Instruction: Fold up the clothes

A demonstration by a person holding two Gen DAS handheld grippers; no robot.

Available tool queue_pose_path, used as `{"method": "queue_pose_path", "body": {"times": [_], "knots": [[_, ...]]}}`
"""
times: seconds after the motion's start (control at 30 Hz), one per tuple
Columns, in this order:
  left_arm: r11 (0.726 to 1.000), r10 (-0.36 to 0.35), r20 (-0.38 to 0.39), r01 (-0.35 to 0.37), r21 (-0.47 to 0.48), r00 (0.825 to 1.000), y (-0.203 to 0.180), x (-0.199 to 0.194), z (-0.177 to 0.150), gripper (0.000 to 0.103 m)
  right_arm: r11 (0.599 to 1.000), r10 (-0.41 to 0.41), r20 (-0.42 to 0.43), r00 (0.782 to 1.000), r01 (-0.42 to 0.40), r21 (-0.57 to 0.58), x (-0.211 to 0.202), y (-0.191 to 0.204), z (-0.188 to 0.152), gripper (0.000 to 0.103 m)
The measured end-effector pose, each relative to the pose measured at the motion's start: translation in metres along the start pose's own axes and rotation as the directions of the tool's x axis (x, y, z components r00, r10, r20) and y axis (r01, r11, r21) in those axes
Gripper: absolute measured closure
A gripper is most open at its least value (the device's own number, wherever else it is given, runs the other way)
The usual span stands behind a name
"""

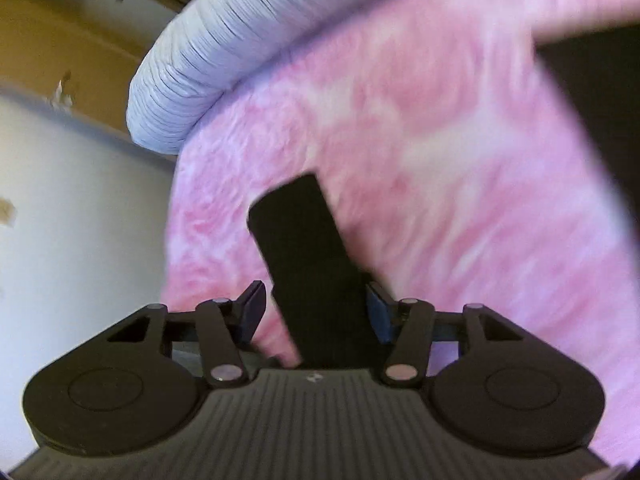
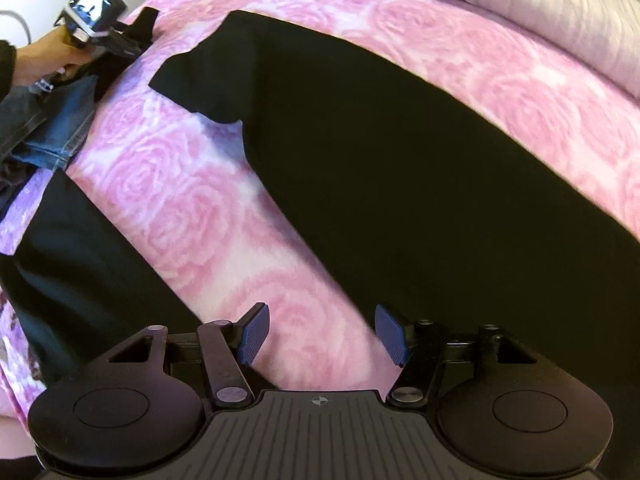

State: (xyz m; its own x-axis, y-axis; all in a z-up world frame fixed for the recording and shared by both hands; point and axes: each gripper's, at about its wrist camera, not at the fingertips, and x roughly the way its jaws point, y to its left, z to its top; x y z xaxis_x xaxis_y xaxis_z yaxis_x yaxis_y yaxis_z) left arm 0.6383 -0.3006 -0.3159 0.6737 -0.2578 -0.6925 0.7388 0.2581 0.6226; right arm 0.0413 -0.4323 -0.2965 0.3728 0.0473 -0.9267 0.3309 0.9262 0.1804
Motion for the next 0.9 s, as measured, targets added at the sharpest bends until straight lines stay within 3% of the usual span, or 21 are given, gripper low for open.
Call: {"method": "queue_pose_path", "body": {"times": [0.13, 0.27, 0.33, 0.4, 0.47, 0.53, 0.6, 0.63, 0.67, 0.77, 0.9], "knots": [[0.997, -0.076, 0.092, 0.078, -0.013, 0.993, -0.002, -0.036, 0.015, 0.048, 1.000, 0.006, -0.003, 1.000, -0.006, -0.005, -0.011, 0.008, -0.005, 0.040], [0.975, -0.178, 0.227, 0.141, 0.169, 0.957, -0.037, -0.086, 0.002, 0.045, 1.000, -0.010, 0.002, 1.000, 0.010, -0.022, -0.021, 0.011, -0.013, 0.040], [0.924, -0.279, 0.271, 0.180, 0.338, 0.921, -0.072, -0.116, -0.016, 0.045, 1.000, -0.022, -0.007, 1.000, 0.022, -0.003, -0.022, 0.005, -0.021, 0.040], [0.832, -0.350, 0.292, 0.153, 0.534, 0.890, -0.111, -0.139, -0.042, 0.041, 0.999, -0.035, -0.016, 0.999, 0.035, 0.015, -0.023, -0.001, -0.030, 0.040], [0.740, -0.377, 0.307, 0.085, 0.667, 0.874, -0.147, -0.146, -0.061, 0.041, 0.998, -0.047, -0.026, 0.999, 0.048, 0.034, -0.023, -0.006, -0.038, 0.040], [0.690, -0.337, 0.323, -0.001, 0.724, 0.884, -0.172, -0.136, -0.067, 0.041, 0.997, -0.056, -0.039, 0.998, 0.057, 0.042, -0.023, -0.012, -0.044, 0.040], [0.673, -0.330, 0.316, -0.013, 0.739, 0.890, -0.179, -0.125, -0.063, 0.046, 0.997, -0.065, -0.045, 0.997, 0.067, 0.045, -0.024, -0.015, -0.048, 0.040], [0.671, -0.335, 0.308, -0.004, 0.741, 0.890, -0.179, -0.120, -0.059, 0.060, 0.996, -0.070, -0.046, 0.996, 0.073, 0.045, -0.025, -0.014, -0.050, 0.040], [0.674, -0.337, 0.289, 0.016, 0.739, 0.896, -0.177, -0.115, -0.054, 0.100, 0.996, -0.080, -0.045, 0.996, 0.082, 0.043, -0.027, -0.014, -0.052, 0.040], [0.693, -0.312, 0.260, 0.032, 0.720, 0.914, -0.154, -0.110, -0.052, 0.101, 0.993, -0.107, -0.037, 0.994, 0.109, 0.046, -0.032, -0.016, -0.056, 0.040], [0.645, -0.320, 0.236, 0.029, 0.764, 0.918, -0.133, -0.115, -0.071, 0.099, 0.990, -0.120, -0.024, 0.993, 0.121, 0.072, -0.038, -0.020, -0.061, 0.040]]}}
